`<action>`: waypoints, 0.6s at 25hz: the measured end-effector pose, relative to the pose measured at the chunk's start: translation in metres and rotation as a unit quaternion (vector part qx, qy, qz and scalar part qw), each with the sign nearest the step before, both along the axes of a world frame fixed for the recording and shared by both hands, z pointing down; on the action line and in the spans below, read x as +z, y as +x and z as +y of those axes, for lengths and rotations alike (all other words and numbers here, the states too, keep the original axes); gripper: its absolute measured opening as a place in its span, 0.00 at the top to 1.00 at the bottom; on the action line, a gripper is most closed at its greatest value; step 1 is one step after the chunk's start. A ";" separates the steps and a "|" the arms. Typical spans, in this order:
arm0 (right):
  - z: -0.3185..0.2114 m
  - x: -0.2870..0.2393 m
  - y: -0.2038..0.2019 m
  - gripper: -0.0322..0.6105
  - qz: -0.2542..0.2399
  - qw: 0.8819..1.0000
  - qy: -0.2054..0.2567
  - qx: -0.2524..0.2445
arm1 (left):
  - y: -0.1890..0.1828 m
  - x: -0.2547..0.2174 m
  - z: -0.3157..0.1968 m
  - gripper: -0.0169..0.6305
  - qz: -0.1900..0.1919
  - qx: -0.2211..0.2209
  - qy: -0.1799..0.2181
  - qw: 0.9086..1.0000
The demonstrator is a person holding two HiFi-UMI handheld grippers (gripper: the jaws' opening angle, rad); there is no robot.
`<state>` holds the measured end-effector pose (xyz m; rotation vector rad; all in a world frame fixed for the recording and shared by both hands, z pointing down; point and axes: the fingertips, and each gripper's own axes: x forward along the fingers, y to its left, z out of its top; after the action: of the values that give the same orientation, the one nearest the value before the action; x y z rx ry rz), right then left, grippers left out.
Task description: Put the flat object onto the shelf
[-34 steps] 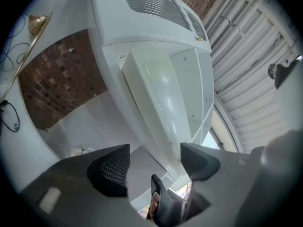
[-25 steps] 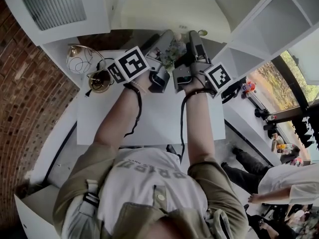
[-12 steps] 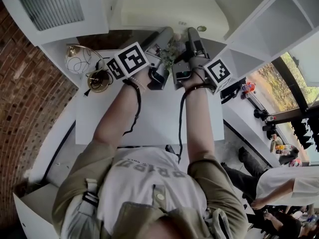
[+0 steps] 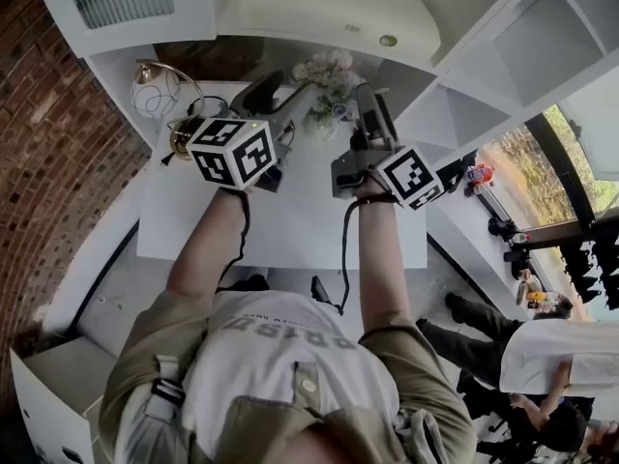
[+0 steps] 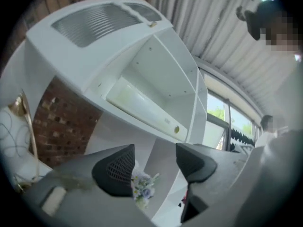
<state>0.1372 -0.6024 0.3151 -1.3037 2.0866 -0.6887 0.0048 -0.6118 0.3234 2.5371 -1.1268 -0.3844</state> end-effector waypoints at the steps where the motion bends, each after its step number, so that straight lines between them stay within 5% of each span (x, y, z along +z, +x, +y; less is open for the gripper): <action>1: 0.010 0.003 0.000 0.52 0.034 0.999 0.006 0.006 | -0.005 0.004 0.010 0.54 -0.024 -0.013 0.012 1.000; 8: 0.077 0.029 0.001 0.72 0.247 0.966 0.034 0.063 | -0.027 0.028 0.081 0.71 -0.162 -0.106 0.075 0.978; 15: 0.134 0.037 -0.006 0.88 0.329 0.938 0.057 0.098 | -0.026 0.050 0.138 0.82 -0.227 -0.136 0.088 0.960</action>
<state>0.1313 -0.4682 0.3523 -1.8160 2.3970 -0.0245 -0.0215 -0.4742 0.3730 2.7087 -1.6866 0.0491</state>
